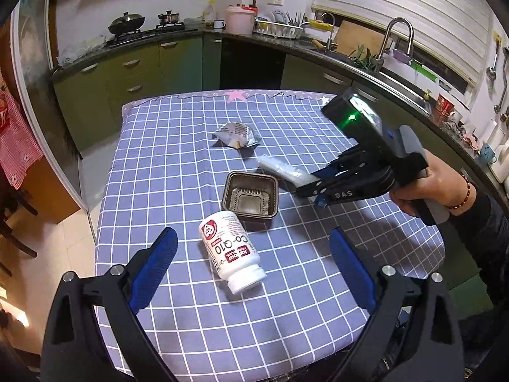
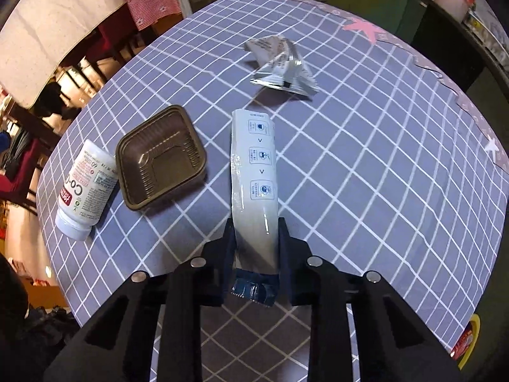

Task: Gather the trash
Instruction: 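Carry the tube over the yellow bin and open the right gripper, then grasp the white supplement bottle with the left gripper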

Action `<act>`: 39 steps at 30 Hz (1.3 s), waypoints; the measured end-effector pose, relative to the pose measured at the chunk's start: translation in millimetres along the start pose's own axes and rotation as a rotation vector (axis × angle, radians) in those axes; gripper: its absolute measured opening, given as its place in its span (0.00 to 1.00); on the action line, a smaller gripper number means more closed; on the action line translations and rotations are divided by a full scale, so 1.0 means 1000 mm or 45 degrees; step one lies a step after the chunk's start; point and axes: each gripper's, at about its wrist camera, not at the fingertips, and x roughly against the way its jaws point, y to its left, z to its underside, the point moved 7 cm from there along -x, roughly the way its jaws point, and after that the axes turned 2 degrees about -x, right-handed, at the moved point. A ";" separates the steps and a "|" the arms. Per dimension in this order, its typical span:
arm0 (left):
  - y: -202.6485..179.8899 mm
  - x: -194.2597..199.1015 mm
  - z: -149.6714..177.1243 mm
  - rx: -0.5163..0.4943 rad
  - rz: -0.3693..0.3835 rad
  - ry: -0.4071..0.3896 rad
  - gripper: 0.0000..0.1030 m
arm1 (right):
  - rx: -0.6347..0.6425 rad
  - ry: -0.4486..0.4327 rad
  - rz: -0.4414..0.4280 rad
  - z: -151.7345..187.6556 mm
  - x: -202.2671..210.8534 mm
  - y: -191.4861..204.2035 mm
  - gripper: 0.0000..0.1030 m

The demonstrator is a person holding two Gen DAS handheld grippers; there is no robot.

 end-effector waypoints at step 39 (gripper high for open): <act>-0.030 -0.005 -0.007 -0.036 0.019 0.017 0.91 | -1.021 -0.256 0.551 0.331 0.151 -0.273 0.57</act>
